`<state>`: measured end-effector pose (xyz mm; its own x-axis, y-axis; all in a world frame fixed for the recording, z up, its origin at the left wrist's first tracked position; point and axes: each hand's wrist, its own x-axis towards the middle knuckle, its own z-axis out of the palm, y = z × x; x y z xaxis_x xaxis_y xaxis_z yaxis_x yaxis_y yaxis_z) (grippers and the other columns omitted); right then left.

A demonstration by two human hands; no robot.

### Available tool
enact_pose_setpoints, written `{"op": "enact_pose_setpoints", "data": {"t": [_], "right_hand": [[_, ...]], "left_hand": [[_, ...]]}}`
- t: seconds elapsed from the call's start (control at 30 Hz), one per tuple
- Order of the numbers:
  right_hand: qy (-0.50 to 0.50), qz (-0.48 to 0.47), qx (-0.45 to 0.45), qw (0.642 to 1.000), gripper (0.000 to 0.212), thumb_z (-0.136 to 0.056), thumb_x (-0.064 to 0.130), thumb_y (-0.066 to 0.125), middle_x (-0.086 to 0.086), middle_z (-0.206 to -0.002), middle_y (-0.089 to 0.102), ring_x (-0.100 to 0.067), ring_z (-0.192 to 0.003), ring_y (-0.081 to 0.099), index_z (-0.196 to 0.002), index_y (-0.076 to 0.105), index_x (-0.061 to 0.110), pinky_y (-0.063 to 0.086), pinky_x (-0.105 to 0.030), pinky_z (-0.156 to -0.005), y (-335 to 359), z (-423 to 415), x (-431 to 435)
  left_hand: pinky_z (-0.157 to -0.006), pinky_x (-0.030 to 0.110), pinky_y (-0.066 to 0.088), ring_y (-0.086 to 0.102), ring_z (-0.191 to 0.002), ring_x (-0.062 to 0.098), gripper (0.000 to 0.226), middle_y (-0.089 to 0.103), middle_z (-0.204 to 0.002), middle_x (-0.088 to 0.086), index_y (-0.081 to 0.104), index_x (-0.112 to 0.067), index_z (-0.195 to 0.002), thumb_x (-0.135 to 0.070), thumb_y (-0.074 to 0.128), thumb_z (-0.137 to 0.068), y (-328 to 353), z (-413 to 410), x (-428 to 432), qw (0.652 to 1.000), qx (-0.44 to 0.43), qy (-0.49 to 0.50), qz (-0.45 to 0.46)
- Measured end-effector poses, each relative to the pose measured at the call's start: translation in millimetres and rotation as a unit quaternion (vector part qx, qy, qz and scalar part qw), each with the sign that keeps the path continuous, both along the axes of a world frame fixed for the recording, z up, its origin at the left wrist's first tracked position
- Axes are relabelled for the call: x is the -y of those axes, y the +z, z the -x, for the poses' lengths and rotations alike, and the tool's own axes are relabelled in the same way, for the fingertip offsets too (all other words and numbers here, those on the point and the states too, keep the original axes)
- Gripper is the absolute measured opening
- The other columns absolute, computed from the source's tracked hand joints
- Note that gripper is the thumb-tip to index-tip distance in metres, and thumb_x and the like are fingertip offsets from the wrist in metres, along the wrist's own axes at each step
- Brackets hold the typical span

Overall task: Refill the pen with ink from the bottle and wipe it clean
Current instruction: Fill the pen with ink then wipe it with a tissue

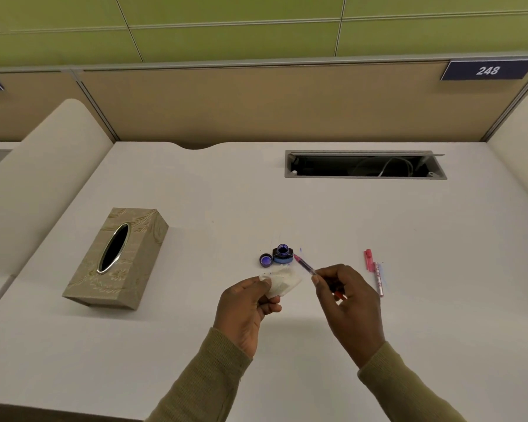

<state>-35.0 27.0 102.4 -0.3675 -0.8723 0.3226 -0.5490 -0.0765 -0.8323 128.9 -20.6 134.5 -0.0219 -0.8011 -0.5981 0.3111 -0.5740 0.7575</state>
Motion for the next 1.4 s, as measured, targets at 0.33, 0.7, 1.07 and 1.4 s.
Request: {"op": "enact_pose_setpoints", "data": {"t": [0.33,0.7,1.07,1.4], "right_hand": [[0.034,-0.026,0.018,0.999,0.013,-0.092,0.012,0.069,0.012,-0.070,0.062,-0.012,-0.067,0.056,-0.081,0.069,0.020,0.040,-0.011,-0.057,-3,-1,-5],[0.057,-0.012,-0.044,0.997,0.011,-0.088,0.013,0.074,0.012,-0.075,0.058,-0.010,-0.071,0.056,-0.087,0.066,0.021,0.043,-0.012,-0.061,-1,-3,-1],[0.056,0.013,-0.198,0.979,0.012,-0.085,0.015,0.075,0.005,-0.079,0.055,-0.013,-0.069,0.051,-0.086,0.064,0.016,0.049,-0.030,-0.059,-3,3,-5],[0.079,-0.012,-0.078,0.994,0.012,-0.087,0.016,0.076,0.013,-0.076,0.053,-0.006,-0.071,0.053,-0.090,0.065,0.021,0.039,-0.008,-0.064,5,4,-5]], "left_hand": [[-0.050,0.029,0.053,0.058,-0.060,0.023,0.012,0.066,-0.074,0.017,0.067,0.005,-0.090,0.003,0.055,-0.092,1,7,-2,1.000,0.010,0.006,-0.001],[-0.053,0.030,0.055,0.060,-0.061,0.023,0.013,0.070,-0.078,0.016,0.069,0.003,-0.091,0.003,0.056,-0.091,1,13,-5,0.999,0.038,0.000,0.012],[-0.056,0.031,0.056,0.060,-0.064,0.025,0.015,0.068,-0.080,0.017,0.069,-0.003,-0.085,0.003,0.056,-0.091,4,20,-6,0.999,0.042,0.002,0.023],[-0.061,0.029,0.055,0.060,-0.067,0.019,0.017,0.074,-0.086,0.010,0.069,0.003,-0.102,0.000,0.056,-0.092,0,20,0,0.996,-0.056,-0.029,0.059]]}}
